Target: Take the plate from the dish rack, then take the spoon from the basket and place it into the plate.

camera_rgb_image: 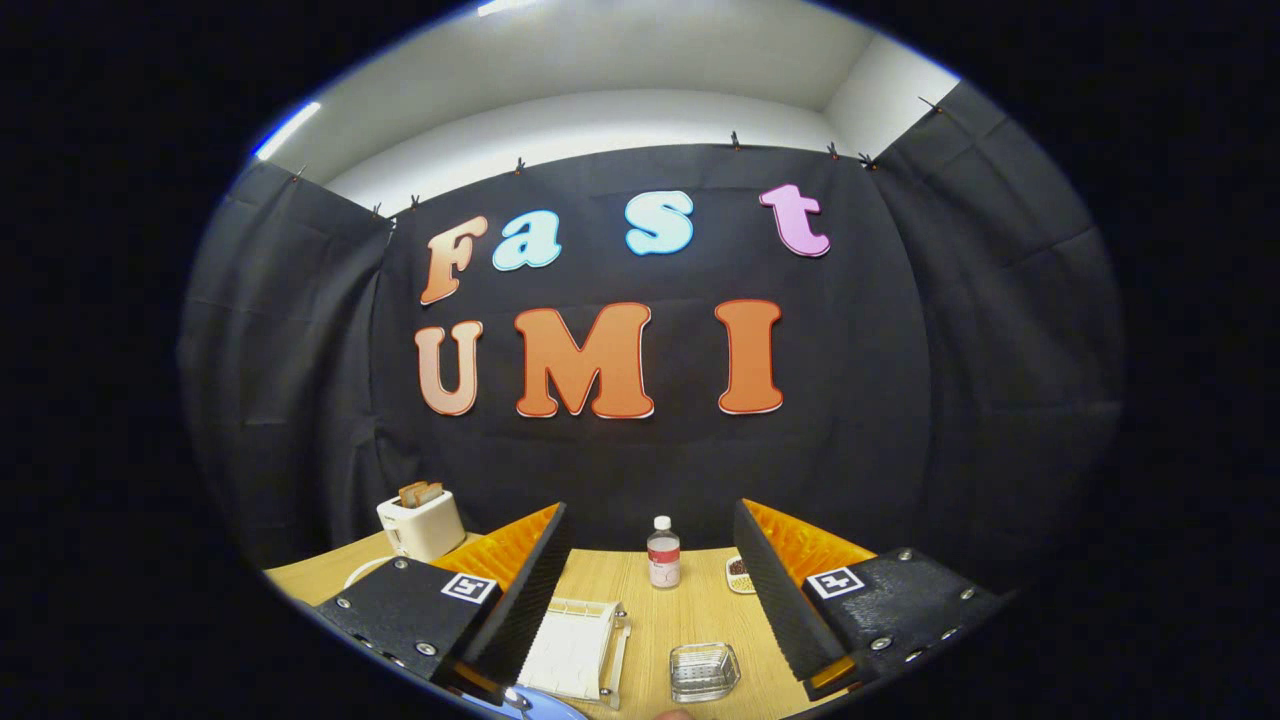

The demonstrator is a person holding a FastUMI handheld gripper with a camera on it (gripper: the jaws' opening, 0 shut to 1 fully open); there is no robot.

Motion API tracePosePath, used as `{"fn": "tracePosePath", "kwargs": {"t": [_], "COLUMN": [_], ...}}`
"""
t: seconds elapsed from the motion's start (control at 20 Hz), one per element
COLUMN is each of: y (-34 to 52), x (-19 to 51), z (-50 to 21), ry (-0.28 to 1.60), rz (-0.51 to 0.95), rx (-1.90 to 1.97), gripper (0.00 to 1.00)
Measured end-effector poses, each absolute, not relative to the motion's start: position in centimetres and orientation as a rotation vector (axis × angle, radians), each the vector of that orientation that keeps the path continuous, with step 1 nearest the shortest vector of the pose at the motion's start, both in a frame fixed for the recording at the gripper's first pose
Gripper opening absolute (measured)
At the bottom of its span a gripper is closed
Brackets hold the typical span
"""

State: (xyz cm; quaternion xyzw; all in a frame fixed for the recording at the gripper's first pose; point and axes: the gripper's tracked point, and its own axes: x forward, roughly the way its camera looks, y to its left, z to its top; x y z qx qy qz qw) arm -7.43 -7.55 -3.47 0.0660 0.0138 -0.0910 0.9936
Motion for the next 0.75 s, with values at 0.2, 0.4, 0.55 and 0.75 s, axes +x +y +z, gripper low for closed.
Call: {"fn": "tracePosePath", "kwargs": {"t": [0.2,0.4,0.55,0.75], "y": [-7.3,-7.1,-6.7,-6.4], "x": [-7.3,-7.0,-6.9,-6.8], "z": [-3.6,-3.4,-3.7,-3.5], "ry": [0.007,-0.031,-0.028,-0.048], "rz": [-0.194,-0.208,-0.201,-0.195], "rx": [0.123,0.090,0.074,0.066], "gripper": [0.97,0.97,0.97,0.97]}}
